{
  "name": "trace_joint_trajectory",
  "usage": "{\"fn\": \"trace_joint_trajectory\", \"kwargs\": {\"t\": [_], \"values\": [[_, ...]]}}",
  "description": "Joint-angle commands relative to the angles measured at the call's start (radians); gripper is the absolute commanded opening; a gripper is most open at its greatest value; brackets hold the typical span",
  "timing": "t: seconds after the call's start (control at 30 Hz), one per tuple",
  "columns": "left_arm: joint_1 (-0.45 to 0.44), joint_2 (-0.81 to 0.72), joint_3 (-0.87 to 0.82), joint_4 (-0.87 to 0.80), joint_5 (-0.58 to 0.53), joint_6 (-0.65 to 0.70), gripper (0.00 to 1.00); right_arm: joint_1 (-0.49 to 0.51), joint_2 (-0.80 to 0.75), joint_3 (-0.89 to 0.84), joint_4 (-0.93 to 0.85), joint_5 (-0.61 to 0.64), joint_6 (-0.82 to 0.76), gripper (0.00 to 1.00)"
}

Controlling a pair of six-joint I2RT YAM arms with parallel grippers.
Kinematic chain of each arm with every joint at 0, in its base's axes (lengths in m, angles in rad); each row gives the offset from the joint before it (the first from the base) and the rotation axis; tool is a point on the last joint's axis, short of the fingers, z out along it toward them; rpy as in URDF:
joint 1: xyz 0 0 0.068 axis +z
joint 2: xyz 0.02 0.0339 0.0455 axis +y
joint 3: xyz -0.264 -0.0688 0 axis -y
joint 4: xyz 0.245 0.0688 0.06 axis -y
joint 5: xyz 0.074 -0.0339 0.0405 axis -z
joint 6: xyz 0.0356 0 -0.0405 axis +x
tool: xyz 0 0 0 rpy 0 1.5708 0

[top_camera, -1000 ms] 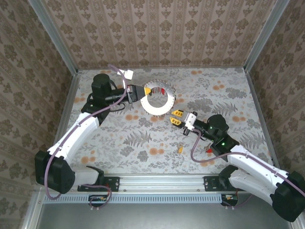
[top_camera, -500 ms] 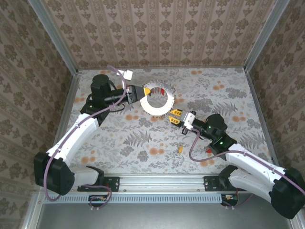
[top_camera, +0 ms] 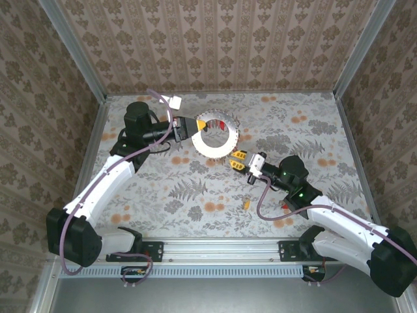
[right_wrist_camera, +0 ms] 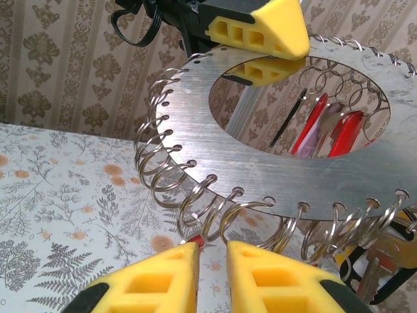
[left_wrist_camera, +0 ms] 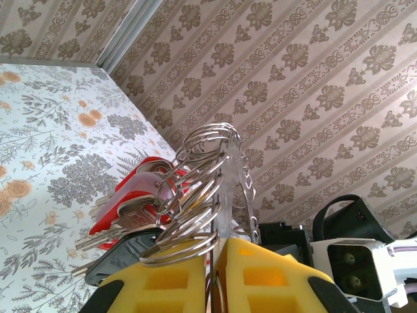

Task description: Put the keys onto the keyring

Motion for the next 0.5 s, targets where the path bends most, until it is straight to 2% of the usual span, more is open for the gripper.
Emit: {"fn": "trace_joint_trajectory", "kwargs": {"t": [0.0,0.47], "values": [[-0.008,-0.040,0.005,0.027,0.004,-0.013,0.00,0.008,0.008,0.032,0.067,0.035,-0.008,0.21],[-0.013,-0.040,0.006,0.027,0.001,-0.013,0.00,0.015,0.032,0.036,0.107,0.072,-0.021,0.20]]}}
